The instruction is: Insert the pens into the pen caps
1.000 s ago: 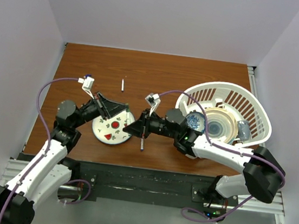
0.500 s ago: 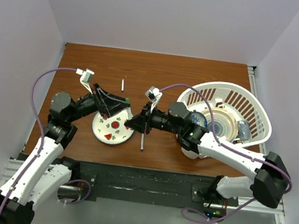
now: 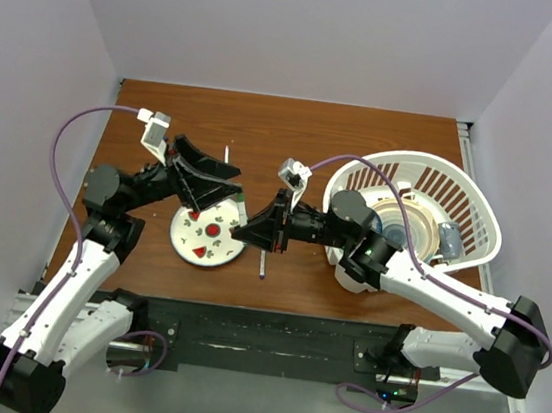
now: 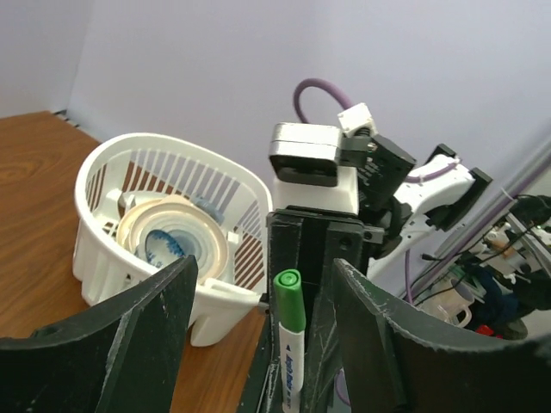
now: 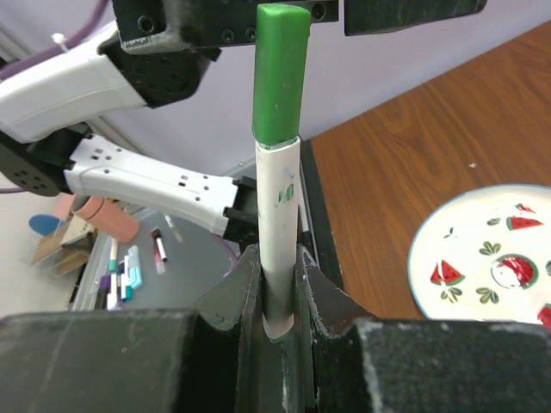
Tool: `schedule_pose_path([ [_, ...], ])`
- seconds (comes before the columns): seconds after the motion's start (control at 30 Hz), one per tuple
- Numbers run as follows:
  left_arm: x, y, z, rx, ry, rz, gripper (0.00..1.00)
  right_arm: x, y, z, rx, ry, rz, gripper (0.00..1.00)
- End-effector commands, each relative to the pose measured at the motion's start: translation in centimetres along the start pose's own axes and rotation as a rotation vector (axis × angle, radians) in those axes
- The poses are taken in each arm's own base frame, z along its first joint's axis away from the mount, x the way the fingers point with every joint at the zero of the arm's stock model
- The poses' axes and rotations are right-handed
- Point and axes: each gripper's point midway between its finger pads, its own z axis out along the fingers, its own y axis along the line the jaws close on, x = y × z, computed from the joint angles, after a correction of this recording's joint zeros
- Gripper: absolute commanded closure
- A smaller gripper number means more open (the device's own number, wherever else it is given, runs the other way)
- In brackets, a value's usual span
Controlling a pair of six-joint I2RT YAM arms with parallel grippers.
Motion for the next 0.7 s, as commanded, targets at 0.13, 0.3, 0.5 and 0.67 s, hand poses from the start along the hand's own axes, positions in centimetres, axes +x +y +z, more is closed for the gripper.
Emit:
schedule_pose_path([
  [0.13, -0.93, -3.33, -0.27, 0.134, -0.018, 0.080, 0.37, -2.58, 3.05, -0.40, -0.111, -0.069, -0.015, 1.00],
  [0.3, -1.19, -3.32, -0.10, 0.137, -0.023, 0.070, 0.40, -2.38, 3.10, -0.20, -0.123, -0.060, -0.004, 1.00],
  [0.5, -1.41, -2.90, 0.22, 0.130, -0.026, 0.051, 0.47, -2.11, 2.97, -0.02, -0.122, -0.053, 0.010, 1.00],
  [0.67, -1.39, -2.60, 0.40, 0.123, -0.021, 0.014, 0.53, -2.01, 2.61, 0.22, -0.107, -0.047, 0.017, 1.00],
])
